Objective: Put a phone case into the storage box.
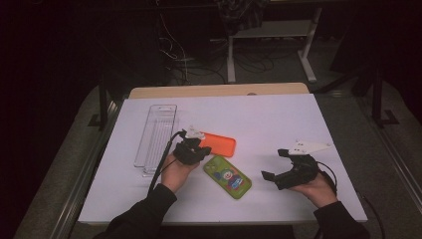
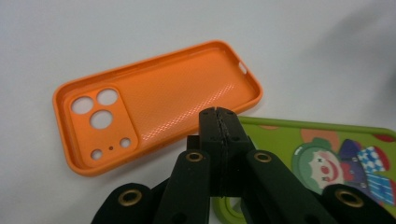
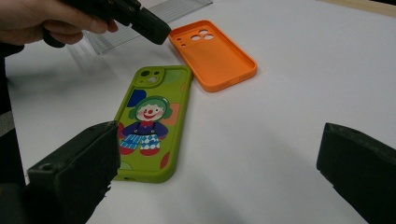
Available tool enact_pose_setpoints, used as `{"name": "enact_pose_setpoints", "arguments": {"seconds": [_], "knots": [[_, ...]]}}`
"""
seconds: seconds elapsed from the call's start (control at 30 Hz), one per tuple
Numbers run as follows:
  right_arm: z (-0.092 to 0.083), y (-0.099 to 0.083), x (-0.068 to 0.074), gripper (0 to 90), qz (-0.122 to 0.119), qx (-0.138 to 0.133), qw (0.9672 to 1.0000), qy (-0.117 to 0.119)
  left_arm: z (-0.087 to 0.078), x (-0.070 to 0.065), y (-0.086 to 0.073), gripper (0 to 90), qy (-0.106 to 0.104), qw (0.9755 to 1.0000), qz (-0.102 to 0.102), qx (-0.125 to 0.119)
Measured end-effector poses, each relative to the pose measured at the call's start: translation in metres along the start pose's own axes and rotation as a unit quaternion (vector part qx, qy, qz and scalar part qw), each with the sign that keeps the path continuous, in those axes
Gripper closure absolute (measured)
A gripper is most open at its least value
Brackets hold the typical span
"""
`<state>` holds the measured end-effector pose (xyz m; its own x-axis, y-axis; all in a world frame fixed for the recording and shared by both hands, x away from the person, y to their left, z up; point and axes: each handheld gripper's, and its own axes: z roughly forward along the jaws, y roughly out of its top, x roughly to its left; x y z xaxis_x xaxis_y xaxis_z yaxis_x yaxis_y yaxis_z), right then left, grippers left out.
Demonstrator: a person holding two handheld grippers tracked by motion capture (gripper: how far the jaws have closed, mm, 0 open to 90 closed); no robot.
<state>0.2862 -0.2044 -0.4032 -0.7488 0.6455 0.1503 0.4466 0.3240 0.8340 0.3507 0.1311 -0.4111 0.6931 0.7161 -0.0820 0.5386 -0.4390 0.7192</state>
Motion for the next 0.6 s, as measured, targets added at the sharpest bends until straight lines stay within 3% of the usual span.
{"name": "enact_pose_setpoints", "arguments": {"seconds": [0.17, 0.2, 0.6], "knots": [[0.0, 0.0, 0.0, 0.0, -0.002, -0.001, 1.0, 0.001, 0.01, -0.001, -0.002, 89.7, 0.021, 0.9997, -0.006, 0.009], [-0.001, 0.0, 0.0, 0.0, -0.001, -0.002, 1.0, 0.0, 0.013, -0.001, -0.003, 89.8, 0.034, 0.9993, -0.006, 0.011], [-0.002, -0.001, -0.001, 0.0, 0.001, -0.005, 1.0, -0.002, 0.03, 0.0, -0.008, 89.8, 0.065, 0.9974, -0.001, 0.031]]}}
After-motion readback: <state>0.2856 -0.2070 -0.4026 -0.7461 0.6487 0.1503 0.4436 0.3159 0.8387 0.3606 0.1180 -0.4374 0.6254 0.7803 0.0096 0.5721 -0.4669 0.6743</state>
